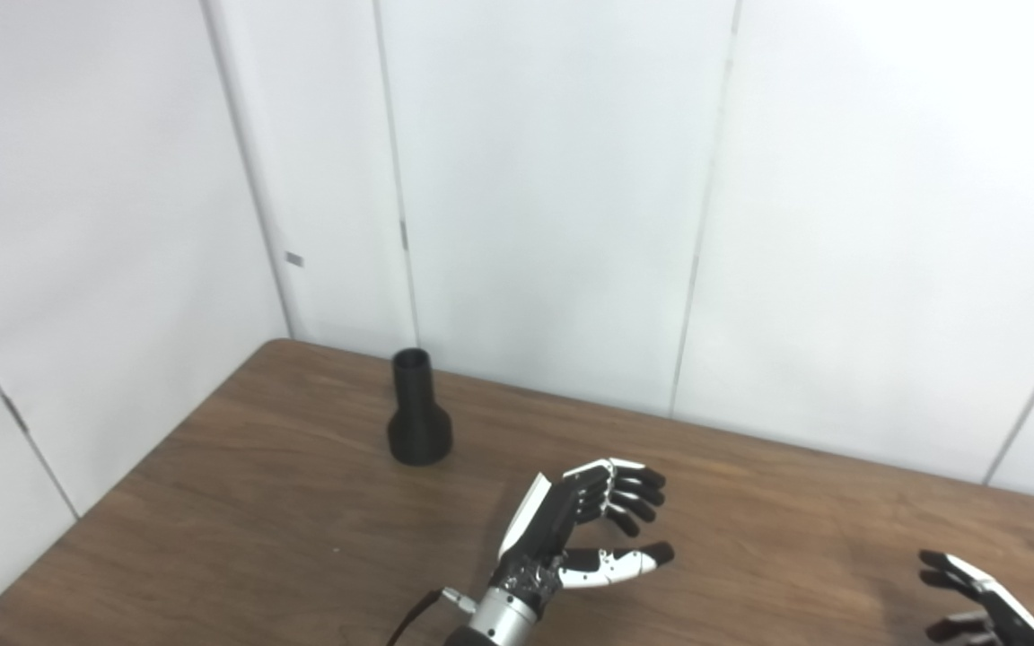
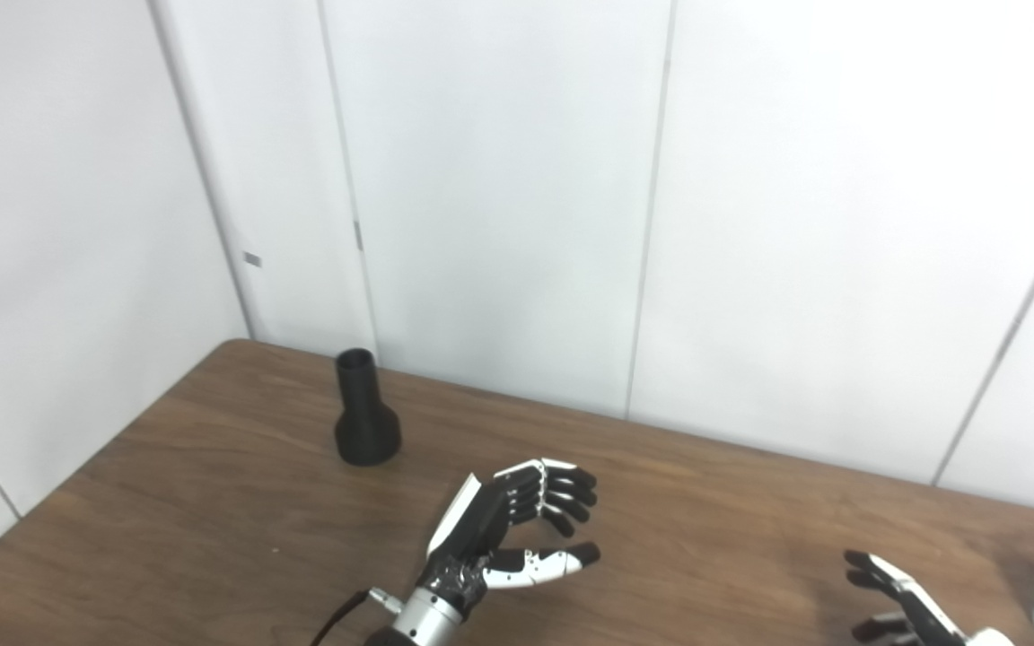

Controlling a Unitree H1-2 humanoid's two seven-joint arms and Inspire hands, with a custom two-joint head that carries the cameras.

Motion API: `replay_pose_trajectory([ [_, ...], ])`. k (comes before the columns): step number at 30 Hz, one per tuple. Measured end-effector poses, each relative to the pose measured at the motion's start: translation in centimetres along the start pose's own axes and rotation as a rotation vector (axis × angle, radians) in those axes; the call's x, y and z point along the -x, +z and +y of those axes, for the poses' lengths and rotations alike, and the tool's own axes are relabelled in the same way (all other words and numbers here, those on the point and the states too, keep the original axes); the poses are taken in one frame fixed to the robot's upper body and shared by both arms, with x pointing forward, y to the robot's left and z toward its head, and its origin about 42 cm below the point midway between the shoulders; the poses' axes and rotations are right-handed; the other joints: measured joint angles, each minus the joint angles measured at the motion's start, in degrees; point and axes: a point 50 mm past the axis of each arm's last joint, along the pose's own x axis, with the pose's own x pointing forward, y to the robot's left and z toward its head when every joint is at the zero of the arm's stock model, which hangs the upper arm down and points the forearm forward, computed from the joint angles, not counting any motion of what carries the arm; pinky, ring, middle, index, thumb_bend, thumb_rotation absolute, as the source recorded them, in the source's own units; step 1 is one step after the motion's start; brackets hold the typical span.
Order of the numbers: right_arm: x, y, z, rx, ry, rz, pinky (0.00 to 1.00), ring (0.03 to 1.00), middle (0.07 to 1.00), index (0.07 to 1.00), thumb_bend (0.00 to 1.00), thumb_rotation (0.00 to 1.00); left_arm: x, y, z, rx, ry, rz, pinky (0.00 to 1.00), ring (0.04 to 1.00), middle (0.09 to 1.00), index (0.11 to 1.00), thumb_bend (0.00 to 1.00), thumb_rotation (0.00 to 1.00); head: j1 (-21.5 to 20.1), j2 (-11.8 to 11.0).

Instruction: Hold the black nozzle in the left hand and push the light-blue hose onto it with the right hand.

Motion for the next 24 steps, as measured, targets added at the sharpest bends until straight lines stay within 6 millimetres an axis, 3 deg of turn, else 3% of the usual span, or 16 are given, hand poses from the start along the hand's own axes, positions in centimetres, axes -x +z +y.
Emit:
replay_pose_trajectory([
  [5,-0.1,0.0,-0.2,-0.006,-0.006,0.001,0.36,0.535,0.757,0.826,0.58,0.3,0.7,0.8,2.5,-0.038,0.118,-0.031,0.52,0.589,0.657,0.688,0.62,0.06,0.6,0.4],
  [10,-0.4,-0.2,-0.5,-0.012,-0.017,-0.001,0.35,0.517,0.741,0.819,0.58,0.37,0.3,3.5,6.0,-0.122,0.213,-0.098,0.52,0.599,0.661,0.693,0.62,0.09,1.1,0.5],
  [14,-0.4,-0.7,-0.7,-0.011,-0.022,0.015,0.34,0.53,0.743,0.812,0.61,0.45,0.0,4.7,8.2,-0.203,0.268,-0.093,0.52,0.624,0.669,0.686,0.63,0.02,1.4,0.8],
  [18,-0.4,-0.9,-0.9,-0.006,-0.035,0.008,0.33,0.515,0.727,0.807,0.64,0.54,-1.1,6.5,10.4,-0.325,0.314,-0.115,0.52,0.65,0.715,0.712,0.67,0.02,1.6,1.0],
  [21,-0.4,-0.9,-1.1,-0.005,-0.048,0.0,0.32,0.507,0.72,0.8,0.67,0.58,-2.4,8.4,12.4,-0.439,0.409,-0.168,0.51,0.683,0.74,0.722,0.7,0.08,1.7,1.1],
  [24,-0.5,-1.1,-1.1,-0.004,-0.048,-0.015,0.32,0.512,0.733,0.799,0.68,0.58,-3.3,9.8,14.0,-0.472,0.517,-0.199,0.49,0.716,0.765,0.727,0.67,0.04,1.9,1.1],
])
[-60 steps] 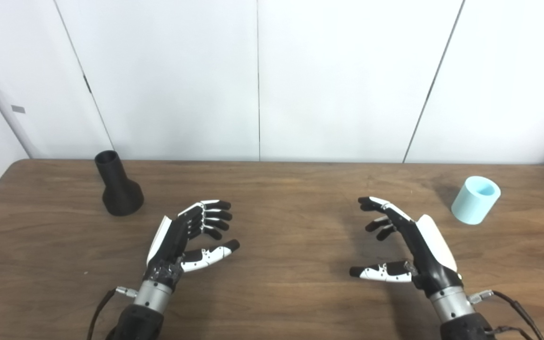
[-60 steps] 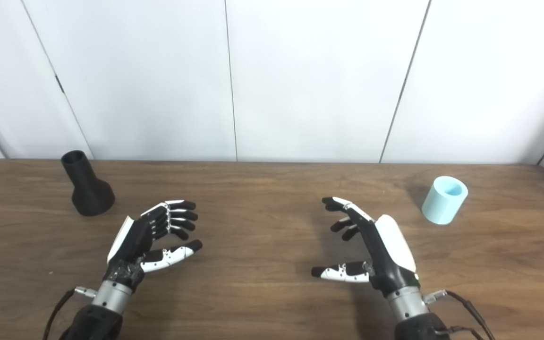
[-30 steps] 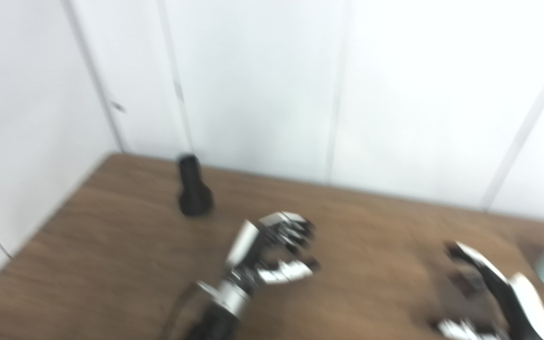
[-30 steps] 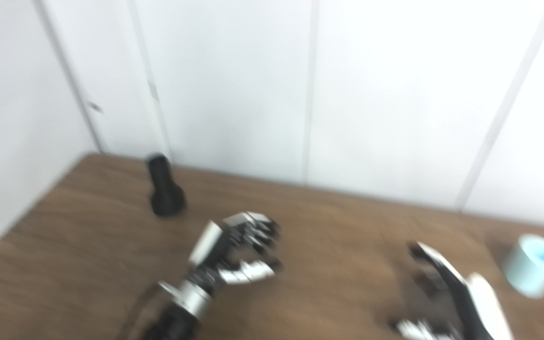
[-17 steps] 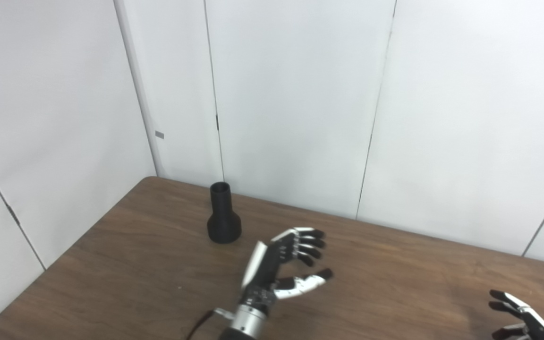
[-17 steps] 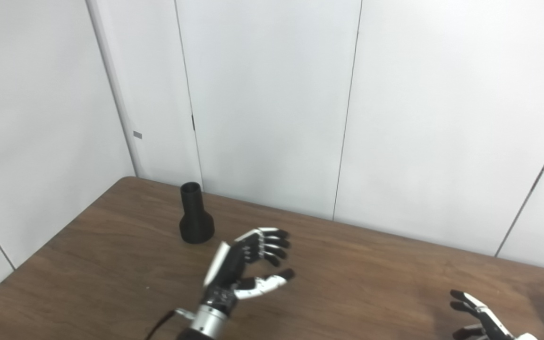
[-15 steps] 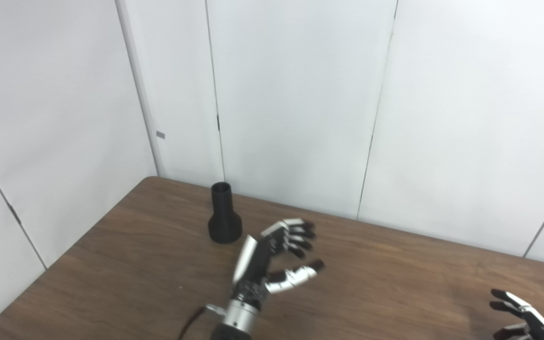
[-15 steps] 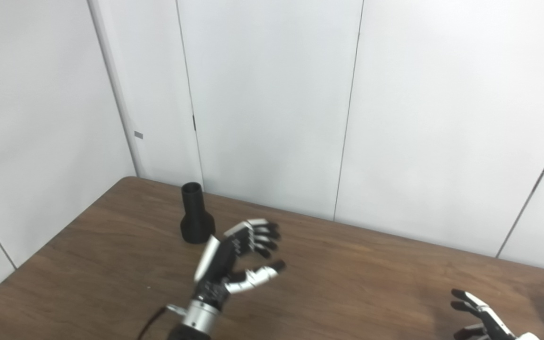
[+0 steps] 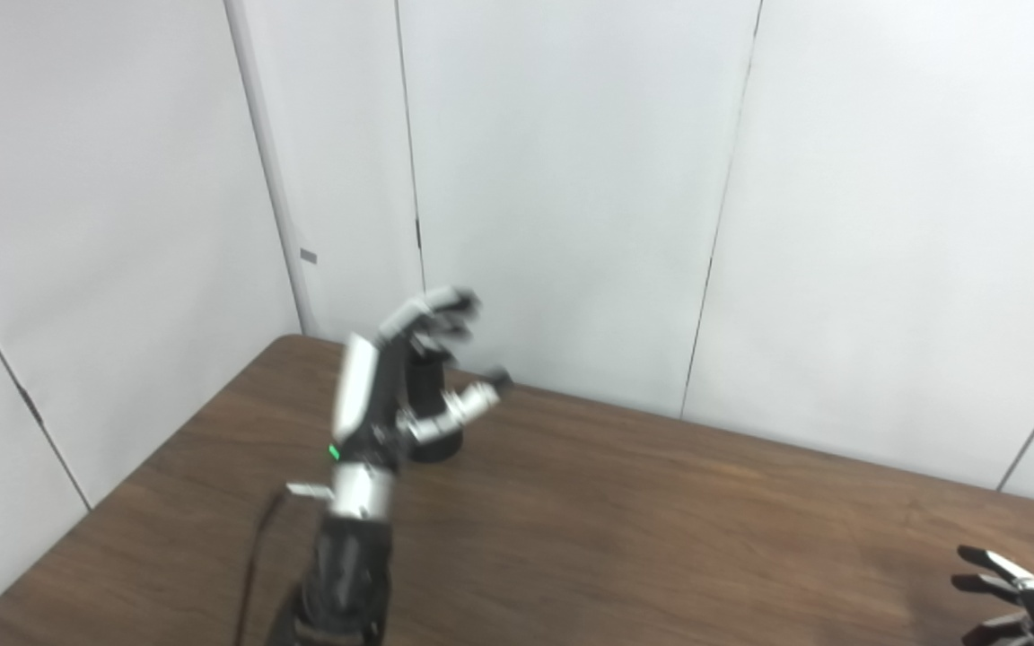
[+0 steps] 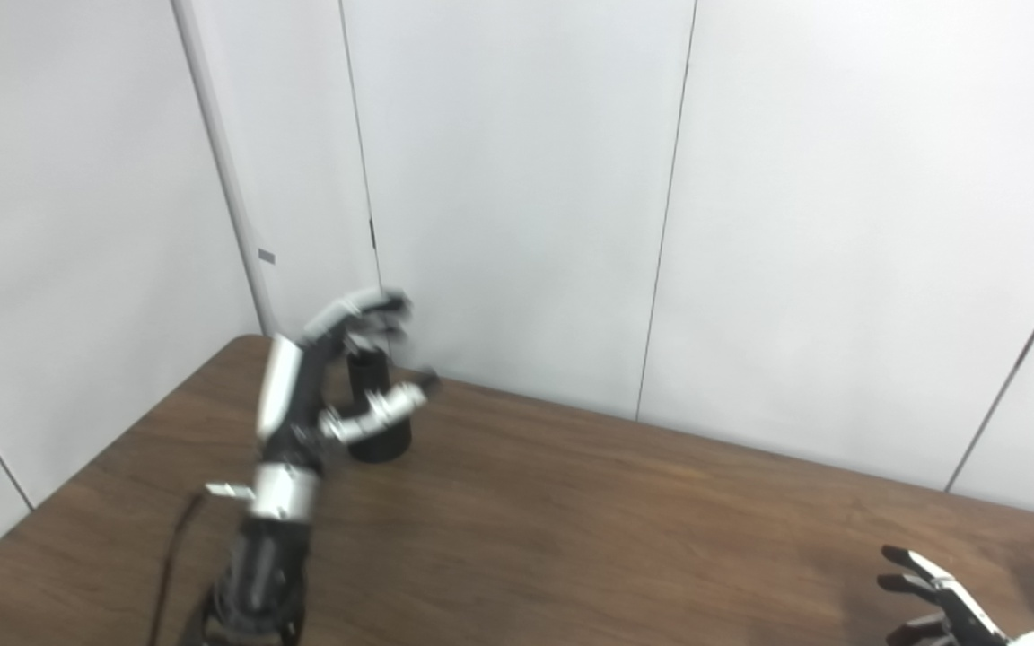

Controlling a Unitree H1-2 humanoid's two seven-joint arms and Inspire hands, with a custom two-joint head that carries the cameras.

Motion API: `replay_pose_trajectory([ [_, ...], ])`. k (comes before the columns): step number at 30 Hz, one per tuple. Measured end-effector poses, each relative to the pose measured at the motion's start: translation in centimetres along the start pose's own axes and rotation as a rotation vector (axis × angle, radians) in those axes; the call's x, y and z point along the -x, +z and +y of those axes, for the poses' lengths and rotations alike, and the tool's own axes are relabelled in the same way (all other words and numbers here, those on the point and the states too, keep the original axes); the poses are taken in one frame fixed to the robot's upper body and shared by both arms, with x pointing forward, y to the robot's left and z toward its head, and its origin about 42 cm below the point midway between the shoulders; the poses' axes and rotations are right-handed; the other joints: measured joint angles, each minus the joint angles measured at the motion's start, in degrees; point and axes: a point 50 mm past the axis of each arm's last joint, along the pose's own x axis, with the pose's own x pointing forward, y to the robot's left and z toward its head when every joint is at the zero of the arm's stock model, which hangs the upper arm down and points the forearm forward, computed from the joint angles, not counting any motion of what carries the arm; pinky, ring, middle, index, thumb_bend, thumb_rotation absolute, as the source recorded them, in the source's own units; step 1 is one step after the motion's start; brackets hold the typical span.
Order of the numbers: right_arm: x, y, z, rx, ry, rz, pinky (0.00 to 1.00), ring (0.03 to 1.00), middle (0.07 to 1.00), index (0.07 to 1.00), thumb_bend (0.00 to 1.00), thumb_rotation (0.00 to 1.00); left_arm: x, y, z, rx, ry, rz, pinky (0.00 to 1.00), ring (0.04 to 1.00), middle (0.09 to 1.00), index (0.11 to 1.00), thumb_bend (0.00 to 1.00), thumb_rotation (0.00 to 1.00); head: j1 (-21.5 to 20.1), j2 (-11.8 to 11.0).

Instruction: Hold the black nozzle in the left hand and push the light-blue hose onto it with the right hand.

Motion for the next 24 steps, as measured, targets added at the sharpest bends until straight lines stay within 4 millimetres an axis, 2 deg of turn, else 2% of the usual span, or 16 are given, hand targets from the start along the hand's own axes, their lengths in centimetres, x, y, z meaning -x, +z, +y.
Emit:
replay_pose_trajectory([
  [5,0.0,-0.5,-0.1,0.004,0.006,0.009,0.33,0.512,0.73,0.795,0.69,0.6,-1.1,0.0,1.5,-0.038,0.114,-0.007,0.54,0.745,0.794,0.743,0.65,0.01,0.3,0.3],
  [9,0.0,-0.5,-0.2,-0.002,0.006,0.011,0.31,0.506,0.726,0.796,0.7,0.6,-1.8,-0.6,2.7,-0.098,0.131,0.033,0.65,0.819,0.864,0.827,0.67,0.12,0.4,0.4],
  [11,0.0,-0.5,-0.1,-0.003,0.013,0.012,0.31,0.504,0.725,0.799,0.69,0.59,-2.4,-0.8,3.2,-0.142,0.097,0.078,0.81,0.911,0.947,0.922,0.73,0.22,0.4,0.4],
  [13,-0.1,-0.4,0.0,-0.004,0.021,0.01,0.31,0.501,0.723,0.802,0.68,0.59,-3.0,-1.2,3.6,-0.195,0.031,0.131,0.89,0.97,0.987,0.977,0.81,0.29,0.4,0.5],
  [15,-0.1,-0.4,0.0,-0.004,0.021,0.01,0.32,0.508,0.735,0.804,0.68,0.57,-3.3,-1.6,3.9,-0.233,-0.036,0.176,0.92,0.994,0.998,0.996,0.91,0.33,0.4,0.6],
  [18,-0.1,-0.4,0.0,-0.005,0.02,0.01,0.32,0.511,0.736,0.806,0.66,0.54,-3.6,-1.8,4.1,-0.263,-0.092,0.197,0.95,1.0,1.0,1.0,0.97,0.34,0.4,0.8],
  [24,-0.1,-0.1,-0.1,-0.007,0.02,-0.002,0.33,0.519,0.741,0.814,0.62,0.46,-3.6,-2.3,4.1,-0.262,-0.17,0.223,0.97,1.0,1.0,1.0,1.0,0.37,0.3,1.1],
])
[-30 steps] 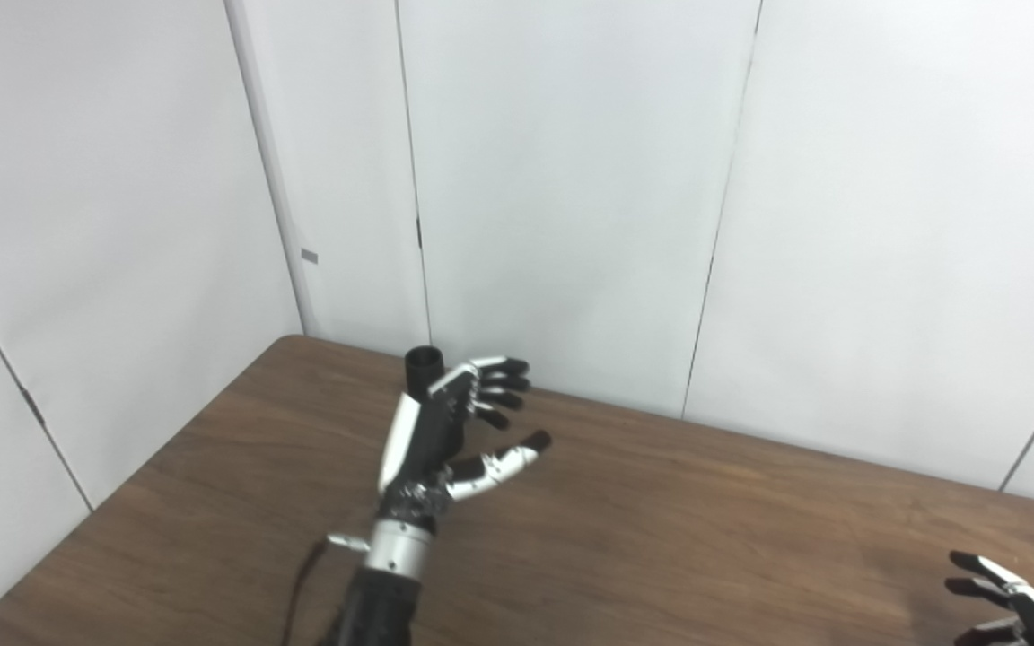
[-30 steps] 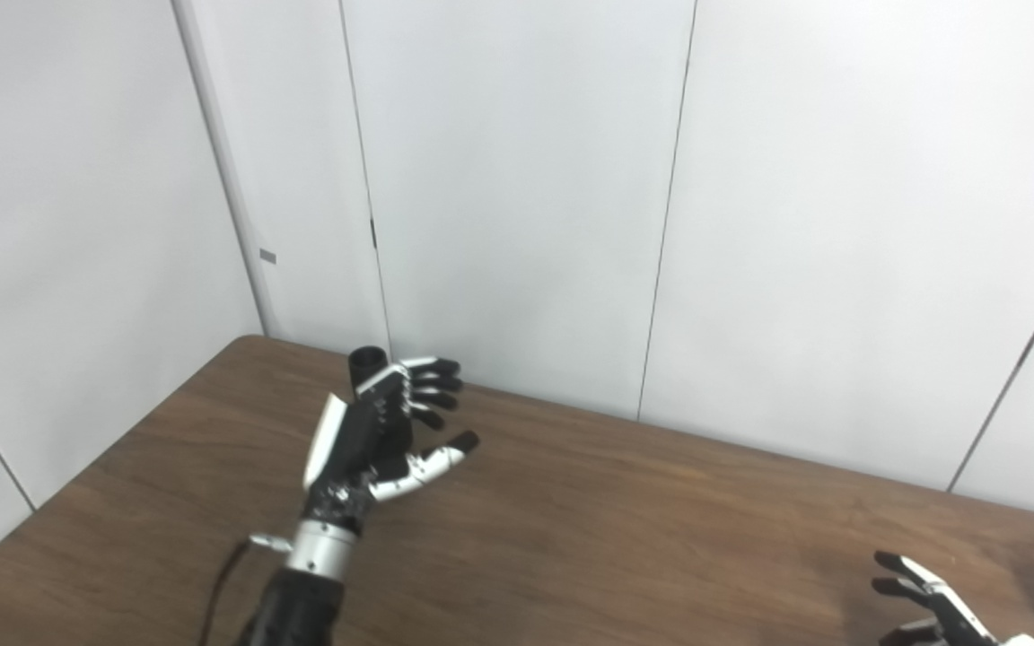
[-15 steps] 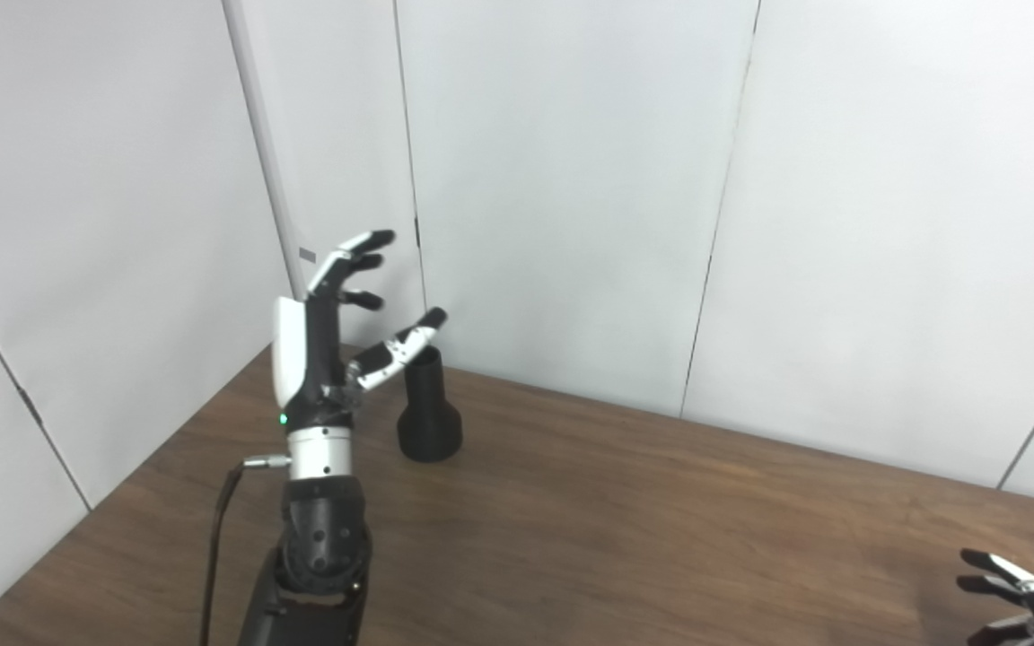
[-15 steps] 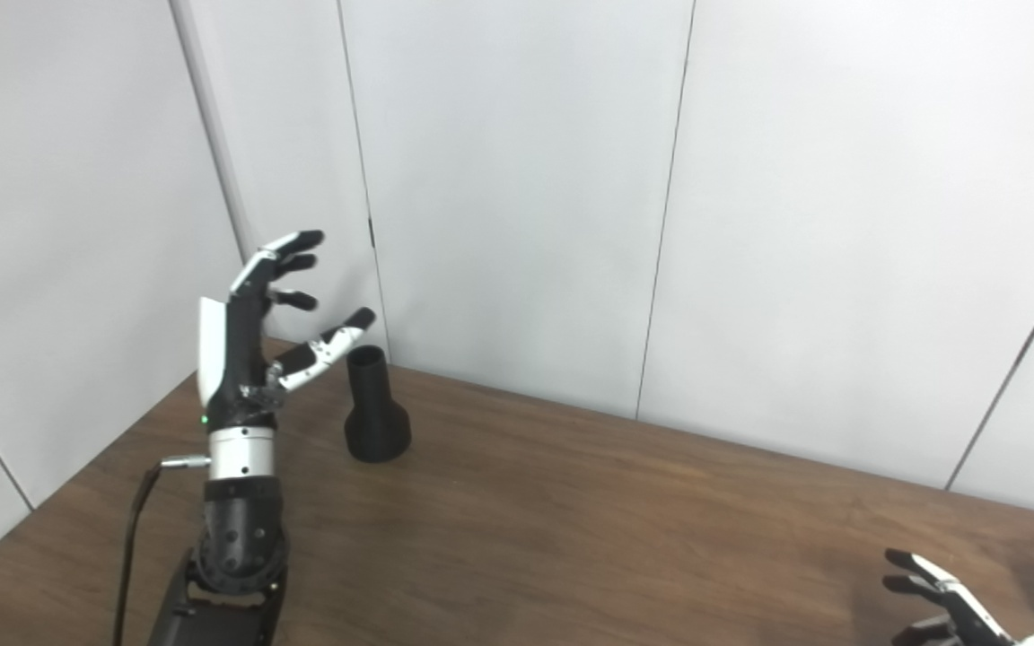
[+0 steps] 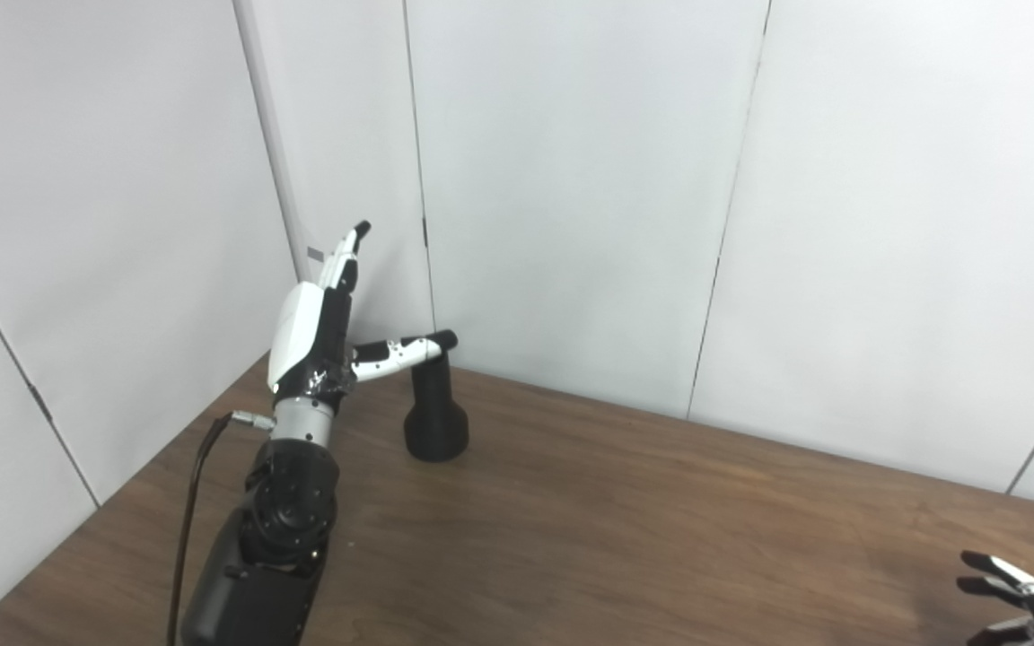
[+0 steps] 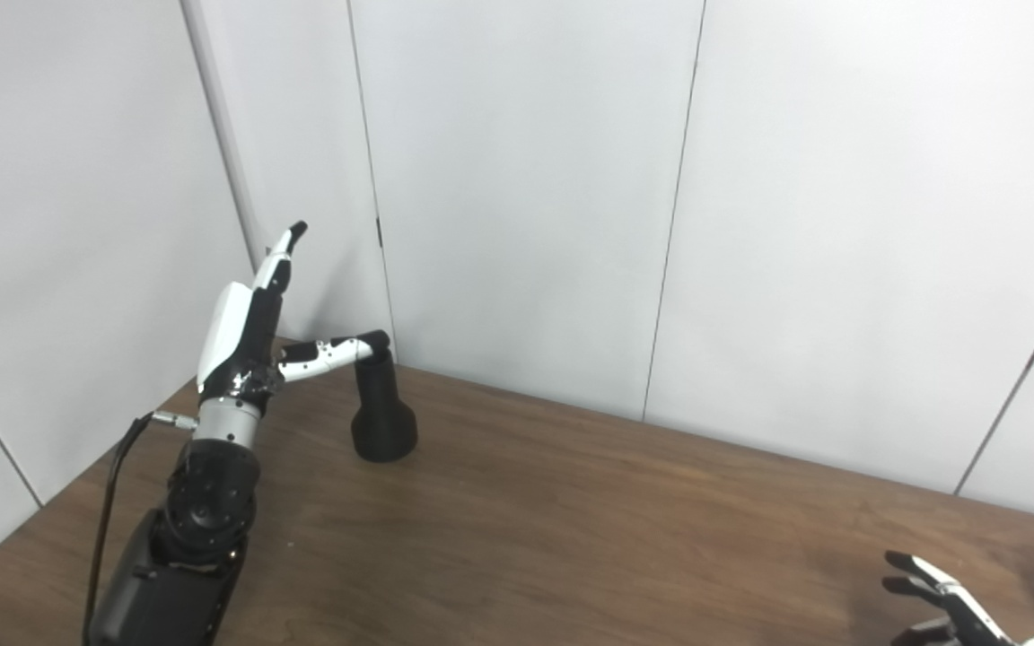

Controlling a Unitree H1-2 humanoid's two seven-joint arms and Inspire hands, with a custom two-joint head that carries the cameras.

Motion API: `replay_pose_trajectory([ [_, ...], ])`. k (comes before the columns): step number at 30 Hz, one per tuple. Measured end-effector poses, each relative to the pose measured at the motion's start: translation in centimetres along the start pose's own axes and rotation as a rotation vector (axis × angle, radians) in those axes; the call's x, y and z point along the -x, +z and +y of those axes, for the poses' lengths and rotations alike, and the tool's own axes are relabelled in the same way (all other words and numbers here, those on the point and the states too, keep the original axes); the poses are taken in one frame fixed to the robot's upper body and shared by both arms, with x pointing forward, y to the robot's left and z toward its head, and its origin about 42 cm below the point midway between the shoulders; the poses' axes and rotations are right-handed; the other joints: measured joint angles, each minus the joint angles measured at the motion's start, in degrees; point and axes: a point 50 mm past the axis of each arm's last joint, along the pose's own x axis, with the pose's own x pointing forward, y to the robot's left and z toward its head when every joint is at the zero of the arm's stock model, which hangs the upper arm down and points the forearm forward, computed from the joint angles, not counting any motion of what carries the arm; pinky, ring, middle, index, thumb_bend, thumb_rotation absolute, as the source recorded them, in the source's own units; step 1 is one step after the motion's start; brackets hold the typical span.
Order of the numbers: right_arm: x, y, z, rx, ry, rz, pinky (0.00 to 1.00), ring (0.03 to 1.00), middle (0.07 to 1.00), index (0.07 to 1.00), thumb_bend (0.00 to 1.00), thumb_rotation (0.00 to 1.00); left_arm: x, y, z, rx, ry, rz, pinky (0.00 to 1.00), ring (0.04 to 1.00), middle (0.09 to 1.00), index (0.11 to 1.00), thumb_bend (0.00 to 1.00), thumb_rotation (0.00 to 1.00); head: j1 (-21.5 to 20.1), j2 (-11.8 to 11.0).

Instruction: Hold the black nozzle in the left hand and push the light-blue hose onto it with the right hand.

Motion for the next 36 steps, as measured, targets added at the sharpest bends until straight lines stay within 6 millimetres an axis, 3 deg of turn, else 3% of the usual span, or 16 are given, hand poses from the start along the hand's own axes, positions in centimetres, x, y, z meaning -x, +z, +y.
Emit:
replay_pose_trajectory([
  [3,0.0,0.0,0.0,0.001,0.001,0.001,0.33,0.522,0.742,0.817,0.62,0.45,0.0,-0.9,-0.5,-0.035,-0.054,0.017,0.96,1.0,1.0,1.0,1.0,0.41,0.0,0.2],
  [26,0.4,0.0,-0.4,0.0,0.008,0.005,0.33,0.53,0.763,0.822,0.62,0.47,0.4,-6.2,-3.0,-0.087,-0.139,0.219,1.0,1.0,1.0,1.0,1.0,0.39,0.6,1.2],
  [36,0.8,-0.1,-0.4,0.004,0.018,0.011,0.33,0.532,0.763,0.831,0.62,0.47,0.6,-7.7,-4.8,-0.099,-0.169,0.263,0.86,0.993,1.0,1.0,1.0,0.39,0.6,2.1],
])
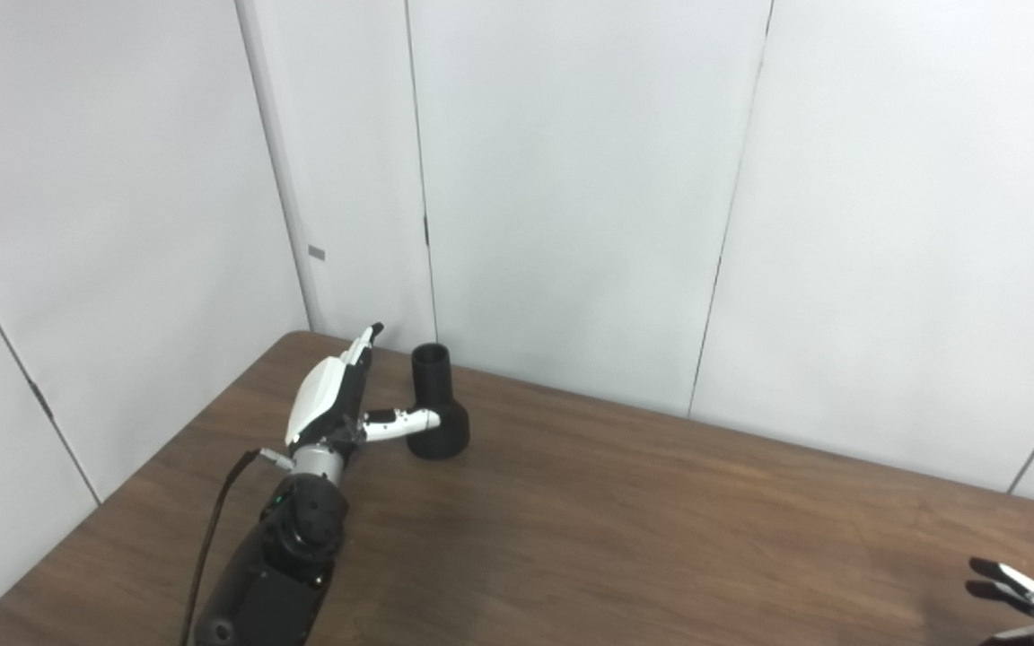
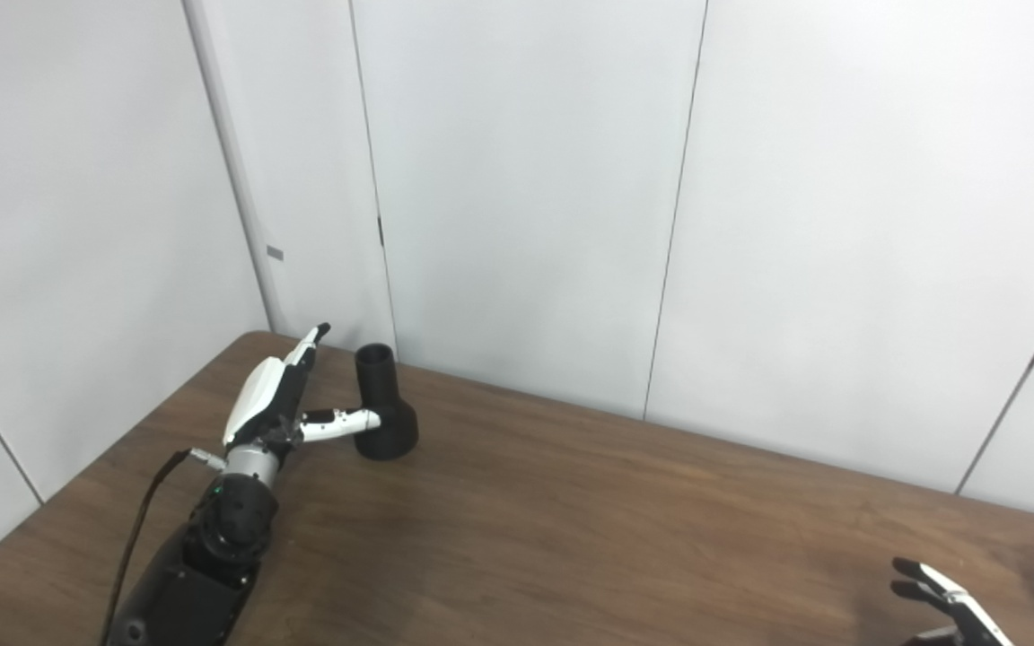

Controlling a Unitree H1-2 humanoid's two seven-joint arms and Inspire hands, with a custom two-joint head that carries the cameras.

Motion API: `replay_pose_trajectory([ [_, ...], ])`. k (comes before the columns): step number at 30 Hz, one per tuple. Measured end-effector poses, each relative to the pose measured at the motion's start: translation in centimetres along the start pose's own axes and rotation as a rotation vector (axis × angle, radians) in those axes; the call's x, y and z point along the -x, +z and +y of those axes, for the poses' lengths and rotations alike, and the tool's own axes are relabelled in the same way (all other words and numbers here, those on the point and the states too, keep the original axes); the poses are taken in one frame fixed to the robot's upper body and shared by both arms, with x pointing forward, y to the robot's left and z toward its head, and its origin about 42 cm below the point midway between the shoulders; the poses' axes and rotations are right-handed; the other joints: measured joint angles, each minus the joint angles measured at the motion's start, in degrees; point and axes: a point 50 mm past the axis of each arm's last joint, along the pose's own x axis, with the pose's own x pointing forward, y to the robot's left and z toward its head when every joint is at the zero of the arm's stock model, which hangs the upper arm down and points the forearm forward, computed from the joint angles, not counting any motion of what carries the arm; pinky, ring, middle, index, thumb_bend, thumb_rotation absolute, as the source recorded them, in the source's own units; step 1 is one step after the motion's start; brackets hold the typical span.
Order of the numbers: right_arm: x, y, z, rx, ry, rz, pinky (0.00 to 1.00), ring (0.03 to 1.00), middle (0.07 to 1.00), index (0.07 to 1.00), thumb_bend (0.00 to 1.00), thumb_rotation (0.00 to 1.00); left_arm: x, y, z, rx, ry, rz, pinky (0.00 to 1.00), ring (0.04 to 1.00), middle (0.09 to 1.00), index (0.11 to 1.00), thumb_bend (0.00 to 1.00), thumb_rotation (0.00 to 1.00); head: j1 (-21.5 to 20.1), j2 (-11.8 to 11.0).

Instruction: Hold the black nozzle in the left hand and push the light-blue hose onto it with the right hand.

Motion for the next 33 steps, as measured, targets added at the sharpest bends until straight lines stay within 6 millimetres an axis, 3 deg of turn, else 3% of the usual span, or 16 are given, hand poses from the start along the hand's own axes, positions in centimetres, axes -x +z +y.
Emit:
replay_pose_trajectory([
  [11,0.1,0.5,-0.4,0.003,-0.008,-0.016,0.34,0.531,0.776,0.827,0.63,0.49,0.4,0.1,-3.6,-0.014,-0.088,0.02,0.81,0.955,0.978,0.967,1.0,0.34,-0.4,0.5],
  [20,0.3,0.4,-0.4,0.003,0.0,-0.002,0.35,0.536,0.775,0.83,0.64,0.51,-0.3,0.4,-4.2,-0.033,-0.085,0.017,0.8,0.945,0.965,0.947,1.0,0.34,-0.4,1.0],
  [33,0.5,0.6,-0.5,0.009,0.007,0.007,0.35,0.539,0.77,0.836,0.61,0.48,-0.9,-0.2,-4.7,-0.049,-0.063,0.033,0.79,0.924,0.945,0.939,0.97,0.33,-0.5,1.6],
])
